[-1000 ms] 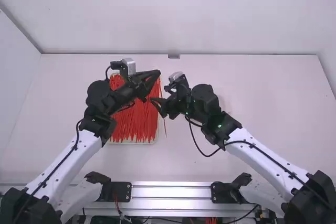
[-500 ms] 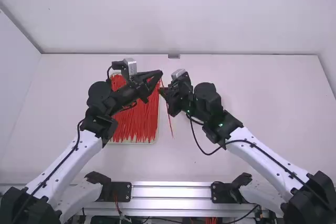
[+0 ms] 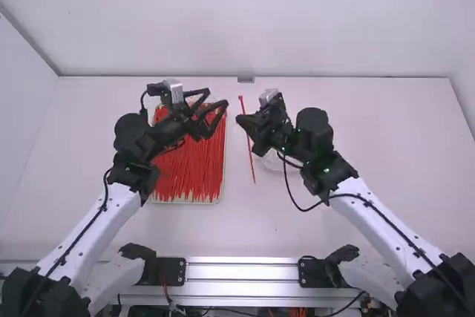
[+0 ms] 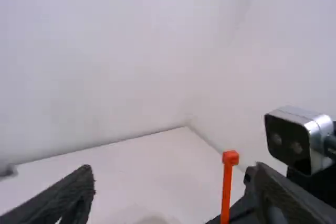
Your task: Fasten the cable tie
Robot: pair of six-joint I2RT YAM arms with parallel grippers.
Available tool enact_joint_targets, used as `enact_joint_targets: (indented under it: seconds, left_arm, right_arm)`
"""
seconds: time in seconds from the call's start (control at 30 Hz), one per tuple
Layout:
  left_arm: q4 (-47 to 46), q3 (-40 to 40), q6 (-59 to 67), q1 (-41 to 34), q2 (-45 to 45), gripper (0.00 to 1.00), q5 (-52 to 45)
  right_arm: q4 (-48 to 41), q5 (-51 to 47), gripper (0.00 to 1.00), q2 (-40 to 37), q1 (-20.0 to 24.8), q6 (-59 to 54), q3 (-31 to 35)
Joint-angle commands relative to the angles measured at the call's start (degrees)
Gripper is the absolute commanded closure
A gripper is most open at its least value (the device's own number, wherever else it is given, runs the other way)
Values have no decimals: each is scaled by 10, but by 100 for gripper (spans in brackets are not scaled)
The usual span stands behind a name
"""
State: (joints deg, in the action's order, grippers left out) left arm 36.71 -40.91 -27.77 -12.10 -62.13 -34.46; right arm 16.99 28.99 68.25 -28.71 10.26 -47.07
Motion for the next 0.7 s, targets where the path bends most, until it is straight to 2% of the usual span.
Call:
enact_joint_targets:
  seconds: [0.0,0.13,0.37,0.5,0.67]
  left_arm:
    - [15,-13,40,20,8,10,-80]
    - [13,-36,76,53,8,2,-173]
    - [22,-107,118,61,-27,1,-314]
    - [21,-169,113,63,-69,1,-389]
    - [21,-250,100,44,-142,3,-468]
  right_arm:
    - [13,109,100,-12,33,-7,-19]
    - [57,215,100,-10,82,11,-19]
    - [198,330,100,16,133,99,-19]
    - [286,368,100,41,136,153,-19]
    - [376,385,100,76,116,206,-19]
